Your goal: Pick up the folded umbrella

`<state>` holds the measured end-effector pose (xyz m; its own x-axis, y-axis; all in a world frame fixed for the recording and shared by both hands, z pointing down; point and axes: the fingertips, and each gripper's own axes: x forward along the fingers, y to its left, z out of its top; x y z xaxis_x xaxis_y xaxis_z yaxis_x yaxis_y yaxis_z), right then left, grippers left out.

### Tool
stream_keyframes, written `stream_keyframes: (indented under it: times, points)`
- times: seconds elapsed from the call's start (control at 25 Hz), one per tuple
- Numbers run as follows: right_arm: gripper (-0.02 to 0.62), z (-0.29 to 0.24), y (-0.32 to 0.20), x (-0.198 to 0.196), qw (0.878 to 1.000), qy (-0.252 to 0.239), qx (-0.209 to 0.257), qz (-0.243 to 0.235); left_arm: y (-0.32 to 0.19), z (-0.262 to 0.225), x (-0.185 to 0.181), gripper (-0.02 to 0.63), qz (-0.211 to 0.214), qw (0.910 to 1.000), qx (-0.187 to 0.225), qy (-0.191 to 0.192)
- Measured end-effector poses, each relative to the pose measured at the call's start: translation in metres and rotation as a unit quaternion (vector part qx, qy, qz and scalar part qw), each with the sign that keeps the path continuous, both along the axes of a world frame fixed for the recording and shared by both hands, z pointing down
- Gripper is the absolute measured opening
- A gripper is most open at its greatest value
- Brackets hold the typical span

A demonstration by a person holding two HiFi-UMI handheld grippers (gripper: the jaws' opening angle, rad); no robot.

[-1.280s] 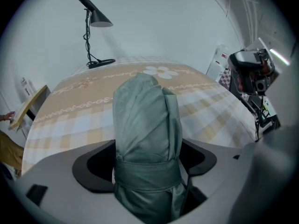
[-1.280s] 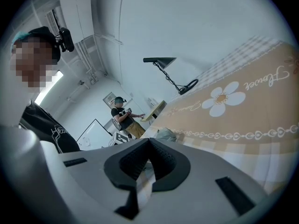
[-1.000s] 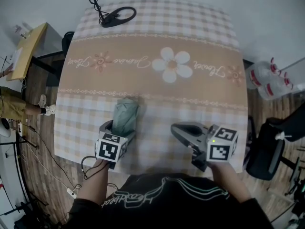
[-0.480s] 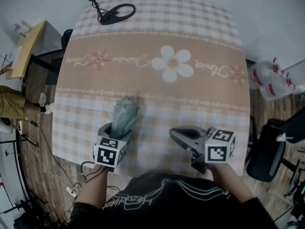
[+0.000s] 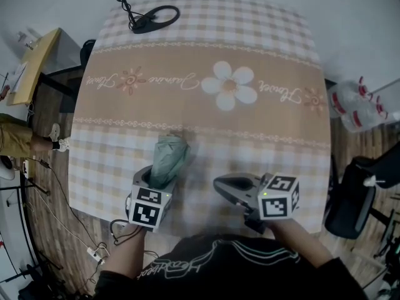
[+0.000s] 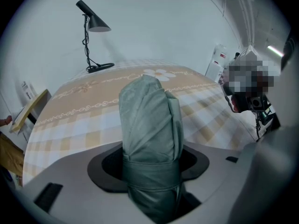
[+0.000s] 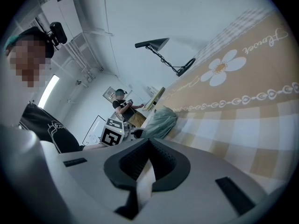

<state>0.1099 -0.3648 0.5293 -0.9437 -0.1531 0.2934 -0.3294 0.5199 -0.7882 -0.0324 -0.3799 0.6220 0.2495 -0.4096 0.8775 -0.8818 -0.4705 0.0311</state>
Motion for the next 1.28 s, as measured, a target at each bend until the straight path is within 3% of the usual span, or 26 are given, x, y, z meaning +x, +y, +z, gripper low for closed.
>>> stream_keyframes:
  times: [0.4,0.68,1.04,1.28]
  points:
    - [0.011,-0.005,0.025,-0.008,1.000,0.010,-0.005,0.020,0.000,0.001,-0.002,0.258,-0.002,0.9996,-0.017,0.022]
    - [0.011,-0.018,0.035,0.004,0.998,0.013,0.017,0.055,-0.002,-0.012,-0.009,0.255,-0.043,0.9959,-0.020,0.076]
    - [0.012,-0.047,0.060,0.003,0.995,0.012,0.052,0.084,0.018,-0.061,-0.002,0.255,-0.053,0.9896,0.013,0.133]
    - [0.012,-0.076,0.087,-0.005,0.991,0.015,0.089,0.099,0.044,-0.119,0.004,0.255,-0.040,0.9787,0.057,0.193]
